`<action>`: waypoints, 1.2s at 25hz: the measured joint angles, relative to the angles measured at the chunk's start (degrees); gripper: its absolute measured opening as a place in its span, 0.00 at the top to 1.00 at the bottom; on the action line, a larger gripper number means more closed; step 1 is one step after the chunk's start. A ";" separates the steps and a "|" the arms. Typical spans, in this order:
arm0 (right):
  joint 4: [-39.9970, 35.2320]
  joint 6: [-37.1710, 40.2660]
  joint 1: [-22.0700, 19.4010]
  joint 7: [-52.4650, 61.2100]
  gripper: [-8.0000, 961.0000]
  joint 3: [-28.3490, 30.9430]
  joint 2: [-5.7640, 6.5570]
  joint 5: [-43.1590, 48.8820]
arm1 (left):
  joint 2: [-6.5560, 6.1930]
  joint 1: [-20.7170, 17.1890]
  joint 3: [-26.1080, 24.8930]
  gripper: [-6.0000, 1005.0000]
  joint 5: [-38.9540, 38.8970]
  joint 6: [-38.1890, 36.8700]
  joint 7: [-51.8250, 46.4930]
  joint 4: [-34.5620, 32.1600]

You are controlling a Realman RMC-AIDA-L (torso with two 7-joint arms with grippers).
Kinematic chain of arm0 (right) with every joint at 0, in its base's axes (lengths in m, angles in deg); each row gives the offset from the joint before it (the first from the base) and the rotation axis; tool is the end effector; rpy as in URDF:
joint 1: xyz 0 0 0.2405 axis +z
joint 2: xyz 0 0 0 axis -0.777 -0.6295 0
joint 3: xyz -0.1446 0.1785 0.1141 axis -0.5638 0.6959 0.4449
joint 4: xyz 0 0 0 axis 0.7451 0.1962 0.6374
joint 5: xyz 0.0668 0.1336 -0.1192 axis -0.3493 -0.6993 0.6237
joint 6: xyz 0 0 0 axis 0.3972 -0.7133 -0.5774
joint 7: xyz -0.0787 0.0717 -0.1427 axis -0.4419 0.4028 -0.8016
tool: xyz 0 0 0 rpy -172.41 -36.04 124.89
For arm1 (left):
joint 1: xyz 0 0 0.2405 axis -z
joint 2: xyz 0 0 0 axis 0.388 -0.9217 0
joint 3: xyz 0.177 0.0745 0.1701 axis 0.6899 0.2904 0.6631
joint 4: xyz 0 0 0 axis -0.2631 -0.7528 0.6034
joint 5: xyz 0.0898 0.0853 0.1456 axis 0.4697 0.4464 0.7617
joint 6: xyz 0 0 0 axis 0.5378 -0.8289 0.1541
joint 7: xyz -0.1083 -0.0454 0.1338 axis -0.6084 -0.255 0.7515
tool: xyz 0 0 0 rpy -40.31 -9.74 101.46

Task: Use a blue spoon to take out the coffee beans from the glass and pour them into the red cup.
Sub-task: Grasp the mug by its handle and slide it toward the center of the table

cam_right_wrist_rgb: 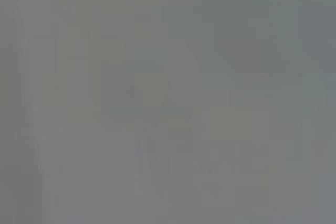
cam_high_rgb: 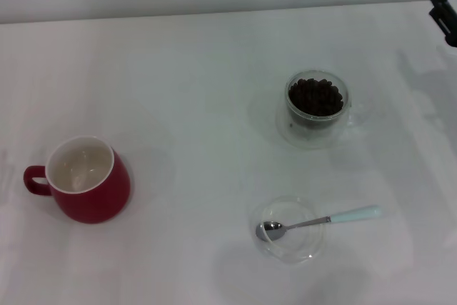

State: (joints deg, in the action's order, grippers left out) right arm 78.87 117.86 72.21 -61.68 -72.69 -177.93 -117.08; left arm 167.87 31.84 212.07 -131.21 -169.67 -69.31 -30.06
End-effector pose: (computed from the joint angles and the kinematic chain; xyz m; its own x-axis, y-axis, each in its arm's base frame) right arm 0.3484 0.3502 0.0478 0.5535 0.0620 -0.8305 -0.8302 -0.0380 -0.5562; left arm -0.3352 0.2480 0.0136 0.6204 -0.1960 0.7594 0.7739 -0.0040 -0.6333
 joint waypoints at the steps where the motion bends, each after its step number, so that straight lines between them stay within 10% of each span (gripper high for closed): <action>1: 0.02 0.00 -0.05 0.00 0.09 0.63 -0.02 0.01 | -0.05 -0.37 0.03 0.17 0.24 -0.32 -0.81 0.12; 30: 2.88 0.02 -0.18 -0.02 0.09 5.04 0.04 -0.01 | -0.31 -4.49 2.40 0.18 18.45 1.99 -4.97 9.89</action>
State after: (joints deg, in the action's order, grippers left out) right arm 81.74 117.89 72.03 -61.70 -67.64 -177.89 -117.09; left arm 167.56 27.35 214.48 -112.76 -167.68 -74.28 -20.16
